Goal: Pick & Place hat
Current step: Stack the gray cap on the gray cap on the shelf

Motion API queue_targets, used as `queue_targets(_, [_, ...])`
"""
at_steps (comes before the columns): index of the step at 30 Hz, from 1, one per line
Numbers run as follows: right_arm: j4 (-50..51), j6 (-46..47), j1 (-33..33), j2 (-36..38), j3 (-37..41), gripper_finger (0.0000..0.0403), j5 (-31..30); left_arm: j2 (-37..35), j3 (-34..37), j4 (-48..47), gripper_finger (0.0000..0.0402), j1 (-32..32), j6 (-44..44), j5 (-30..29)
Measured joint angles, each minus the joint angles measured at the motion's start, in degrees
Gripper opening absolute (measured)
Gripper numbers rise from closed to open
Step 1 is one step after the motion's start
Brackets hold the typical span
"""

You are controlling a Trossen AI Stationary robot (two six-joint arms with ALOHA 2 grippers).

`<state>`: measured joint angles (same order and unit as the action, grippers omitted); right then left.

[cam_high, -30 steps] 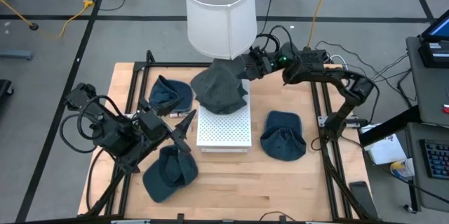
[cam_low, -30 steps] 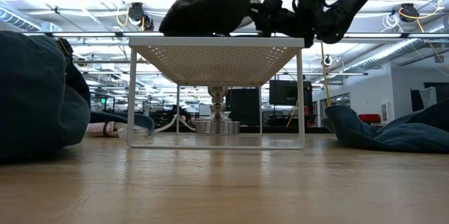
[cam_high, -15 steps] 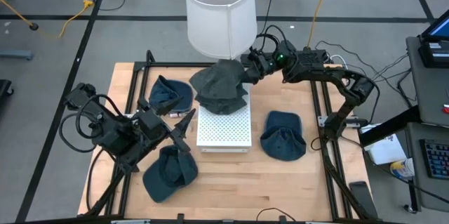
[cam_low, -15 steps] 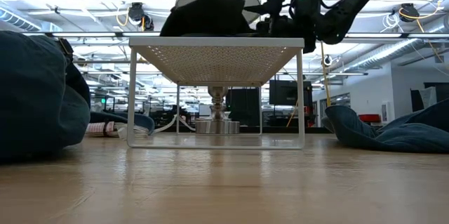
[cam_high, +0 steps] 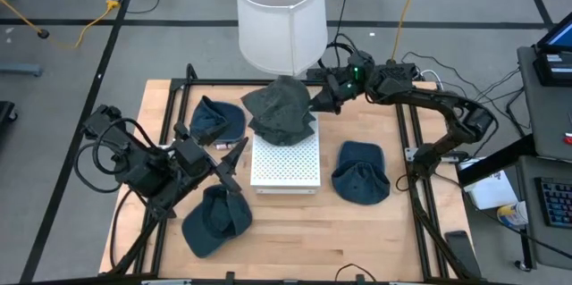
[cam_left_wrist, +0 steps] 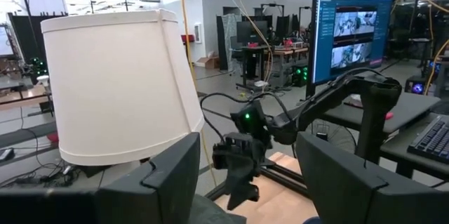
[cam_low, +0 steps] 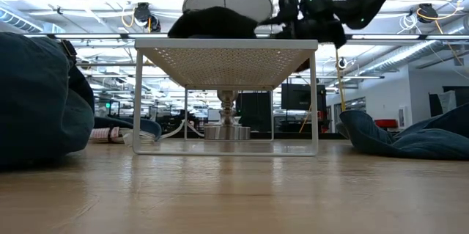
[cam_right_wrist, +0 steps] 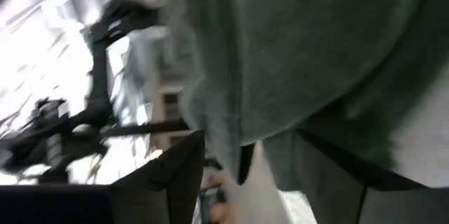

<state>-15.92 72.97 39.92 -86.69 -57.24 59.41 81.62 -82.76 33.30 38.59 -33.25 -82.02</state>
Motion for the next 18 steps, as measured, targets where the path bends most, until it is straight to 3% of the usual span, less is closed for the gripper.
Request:
queue_targets(4, [4.6, -3.0, -1.8, 2.8, 1.6, 0.0197, -8.6, 0.0, 0.0, 0.0, 0.0241, 0.0, 0.2, 0.1])
queue_targets(13, [4.0, -0.2, -7.1, 7.3, 4.7, 0.0195, -29.6, 0.0, 0.0, 0.0, 0.0241, 0.0, -0.5, 1.1])
queue_targets(18, [4.3, 0.4, -8.7, 7.6, 4.7, 0.0188, -34.2, 0.0, 0.0, 0.0, 0.0241, 0.0, -1.4, 4.5])
